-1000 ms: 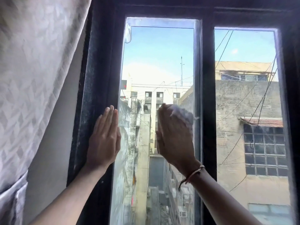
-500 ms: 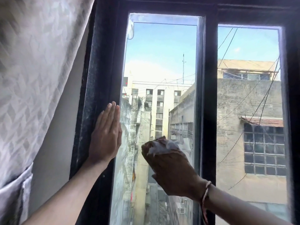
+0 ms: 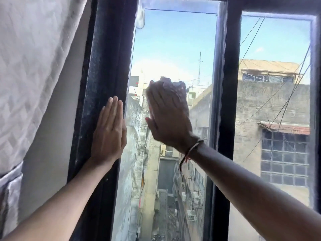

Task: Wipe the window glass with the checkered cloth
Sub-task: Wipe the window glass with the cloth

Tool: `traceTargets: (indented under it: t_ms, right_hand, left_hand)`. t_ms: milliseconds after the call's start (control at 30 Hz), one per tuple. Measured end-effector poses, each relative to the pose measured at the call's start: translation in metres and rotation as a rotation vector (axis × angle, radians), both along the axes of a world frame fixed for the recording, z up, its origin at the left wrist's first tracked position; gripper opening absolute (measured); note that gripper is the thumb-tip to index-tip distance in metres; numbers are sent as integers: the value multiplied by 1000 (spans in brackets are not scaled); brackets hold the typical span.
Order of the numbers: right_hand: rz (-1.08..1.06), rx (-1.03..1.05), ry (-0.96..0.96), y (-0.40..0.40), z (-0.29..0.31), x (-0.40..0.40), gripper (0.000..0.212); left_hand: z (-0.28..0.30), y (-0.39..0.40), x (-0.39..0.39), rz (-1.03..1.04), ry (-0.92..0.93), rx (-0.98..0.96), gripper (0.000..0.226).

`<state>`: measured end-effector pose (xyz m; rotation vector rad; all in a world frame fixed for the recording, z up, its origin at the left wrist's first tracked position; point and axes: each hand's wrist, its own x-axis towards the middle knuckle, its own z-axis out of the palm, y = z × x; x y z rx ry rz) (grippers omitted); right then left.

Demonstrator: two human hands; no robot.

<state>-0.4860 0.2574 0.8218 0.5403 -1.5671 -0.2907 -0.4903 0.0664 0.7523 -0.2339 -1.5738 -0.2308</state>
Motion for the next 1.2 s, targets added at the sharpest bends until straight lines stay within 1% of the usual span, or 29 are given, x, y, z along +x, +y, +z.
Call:
traceTargets:
  t_ms: [67, 133, 167, 200, 233, 300, 367, 433, 500, 567, 667, 767, 833, 867, 967, 1033, 1100, 1133, 1200]
  right_hand:
    - [31, 92, -109, 6, -65, 2, 78]
    - [13, 169, -230, 26, -122, 11, 84]
    - [-17, 182, -236, 42, -139, 14, 89]
    - [-58, 165, -204, 61, -149, 16, 91]
    - [-96, 106, -144, 80, -153, 17, 92]
    - [-114, -118, -56, 96, -144, 17, 85]
    - [-87, -292, -19, 74, -118, 12, 81]
    - [-17, -334, -1, 27, -80, 8, 79]
    - [33, -266, -12, -19, -51, 9, 77]
    - [7, -155, -31, -45, -50, 9, 78]
    - [-32, 23, -159, -38, -98, 10, 82]
    - [-39, 146, -276, 0, -148, 19, 86]
    - [-98, 130, -280, 29, -154, 20, 88]
    - [-129, 66, -245, 41, -145, 20, 88]
    - [-113, -188, -117, 49, -89, 18, 82]
    - [-65, -252, -54, 26, -58, 16, 78]
    - [-43, -192, -24, -2, -51, 12, 78]
    - [-46, -124, -26, -11, -59, 11, 79]
    - [-74, 40, -102, -5, -89, 11, 84]
  left_hand:
    - [-1, -1, 0, 1, -6, -15, 55]
    - [-5, -1, 0, 1, -8, -37, 53]
    - [-6, 0, 0, -4, -7, -41, 53]
    - [-7, 1, 0, -9, -10, -41, 53]
    - [-10, 3, 1, -12, -12, -37, 53]
    - [-13, 6, 2, -3, -3, -31, 53]
    - [-13, 5, 0, 11, 23, -25, 55]
    - [-11, 4, -3, 13, 43, -20, 55]
    - [-9, 2, -5, 25, 57, -22, 53]
    - [-9, -2, -6, 47, 60, -42, 50]
    - [-9, -3, -3, 46, 61, -44, 47]
    - [-10, -2, -1, -8, 42, -32, 47]
    - [-12, 1, -2, -19, 29, -28, 46]
    - [-13, 1, -2, -17, 29, -26, 46]
    - [-11, 2, -2, 3, 45, -21, 53]
    - [-9, 4, 0, 11, 43, -9, 53]
    - [-8, 1, 1, 16, 51, -12, 50]
    - [-8, -2, 0, 22, 60, -22, 49]
    - [-8, -5, -2, 21, 54, -37, 49]
